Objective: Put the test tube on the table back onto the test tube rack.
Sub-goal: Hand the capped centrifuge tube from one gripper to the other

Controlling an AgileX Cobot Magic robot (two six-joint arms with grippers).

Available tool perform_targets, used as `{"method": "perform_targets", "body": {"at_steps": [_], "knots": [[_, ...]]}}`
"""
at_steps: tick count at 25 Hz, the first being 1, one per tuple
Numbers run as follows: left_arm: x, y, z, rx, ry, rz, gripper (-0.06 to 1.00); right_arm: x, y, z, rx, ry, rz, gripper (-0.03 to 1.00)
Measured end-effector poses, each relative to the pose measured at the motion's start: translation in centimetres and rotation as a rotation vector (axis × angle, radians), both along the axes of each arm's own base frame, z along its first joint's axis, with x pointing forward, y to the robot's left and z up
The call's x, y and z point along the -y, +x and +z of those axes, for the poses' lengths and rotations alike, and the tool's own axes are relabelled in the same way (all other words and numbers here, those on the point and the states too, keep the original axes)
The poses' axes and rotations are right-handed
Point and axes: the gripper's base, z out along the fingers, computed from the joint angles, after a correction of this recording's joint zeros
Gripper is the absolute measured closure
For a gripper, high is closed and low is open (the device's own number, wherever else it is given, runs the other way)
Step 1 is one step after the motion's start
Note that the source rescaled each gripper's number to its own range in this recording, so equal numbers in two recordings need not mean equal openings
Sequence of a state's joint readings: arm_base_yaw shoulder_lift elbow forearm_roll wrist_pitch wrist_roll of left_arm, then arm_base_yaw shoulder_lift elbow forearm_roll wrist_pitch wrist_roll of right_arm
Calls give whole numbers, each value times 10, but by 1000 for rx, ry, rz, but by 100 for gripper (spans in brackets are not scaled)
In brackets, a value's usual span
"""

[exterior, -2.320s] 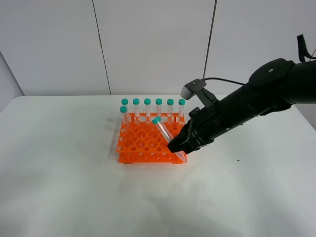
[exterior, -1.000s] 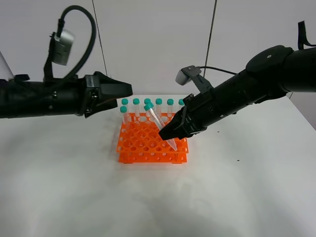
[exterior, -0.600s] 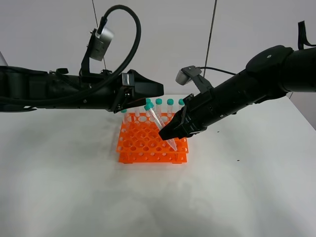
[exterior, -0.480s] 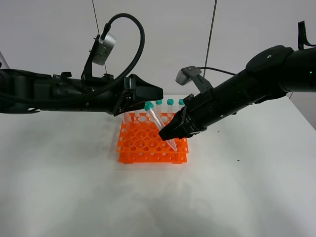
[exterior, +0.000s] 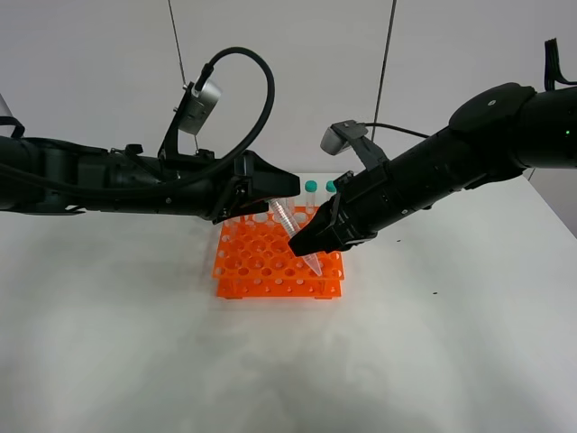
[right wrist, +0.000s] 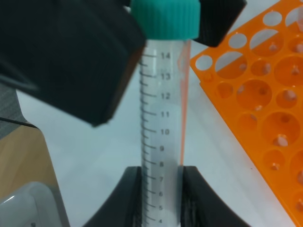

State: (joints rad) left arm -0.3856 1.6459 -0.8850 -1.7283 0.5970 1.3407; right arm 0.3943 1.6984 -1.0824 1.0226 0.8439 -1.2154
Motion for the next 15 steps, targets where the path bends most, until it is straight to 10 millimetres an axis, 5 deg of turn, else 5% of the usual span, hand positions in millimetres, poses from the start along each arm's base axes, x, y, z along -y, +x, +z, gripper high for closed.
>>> {"method": "perform_targets", "body": {"at_steps": [15], "knots": [[2, -2, 1, -4, -19, -24, 69, 0, 1, 0, 2, -1, -7, 94]]}}
